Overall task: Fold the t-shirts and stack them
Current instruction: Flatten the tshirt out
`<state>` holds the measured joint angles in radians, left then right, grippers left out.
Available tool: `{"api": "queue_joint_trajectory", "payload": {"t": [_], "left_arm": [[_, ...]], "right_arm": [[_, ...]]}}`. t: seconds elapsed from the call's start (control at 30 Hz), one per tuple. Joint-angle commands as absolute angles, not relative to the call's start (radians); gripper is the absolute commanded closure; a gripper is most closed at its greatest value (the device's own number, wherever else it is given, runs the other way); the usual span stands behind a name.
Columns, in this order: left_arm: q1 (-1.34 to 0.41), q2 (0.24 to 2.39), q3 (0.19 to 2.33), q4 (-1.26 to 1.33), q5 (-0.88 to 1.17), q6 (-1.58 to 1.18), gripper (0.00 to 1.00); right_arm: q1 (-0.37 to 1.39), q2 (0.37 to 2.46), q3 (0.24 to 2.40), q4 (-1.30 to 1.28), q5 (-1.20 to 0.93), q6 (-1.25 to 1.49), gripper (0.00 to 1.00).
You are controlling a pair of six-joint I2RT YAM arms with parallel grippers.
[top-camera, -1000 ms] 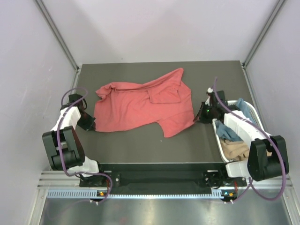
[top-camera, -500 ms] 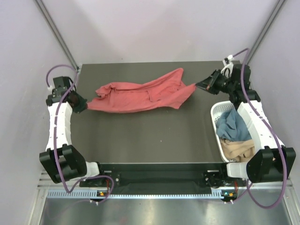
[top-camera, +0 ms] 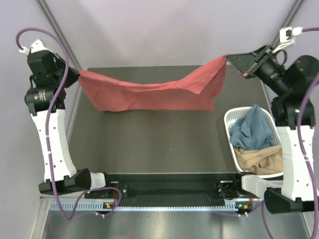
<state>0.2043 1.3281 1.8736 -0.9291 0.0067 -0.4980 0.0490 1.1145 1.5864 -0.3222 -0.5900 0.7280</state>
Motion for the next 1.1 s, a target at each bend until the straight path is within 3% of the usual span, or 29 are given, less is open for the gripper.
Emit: {"api": "queue_joint_trajectory", "payload": {"t": [0.0,0.23,0.53,0.77,1.07], "left_arm": [[0.170,1.286,1.976,-0.916,-0.101,-0.443,1.00],[0.071,1.311,2.143,-0.926,-0.330,-0.384,1.00],[0.064,1.557,2.347,-0.841,-0.296,-0.403,1.00],[0.064,1.476,2.163,-0.453,-0.291,-0.439,1.00],[0.064,1.408,2.172,-0.420,-0.288,-0.434,1.00]], "right_arm": [[0.034,1.065,1.733,-0.313,-0.525,0.671,1.00],[0.052,1.115,2.022,-0.451,-0.393,0.531,1.00],[0.055,1.365,2.094,-0.303,-0.391,0.552,1.00],[0.052,1.421,2.062,-0.176,-0.338,0.565,1.00],[0.054,1.321,2.072,-0.160,-0.305,0.514,1.00]]}}
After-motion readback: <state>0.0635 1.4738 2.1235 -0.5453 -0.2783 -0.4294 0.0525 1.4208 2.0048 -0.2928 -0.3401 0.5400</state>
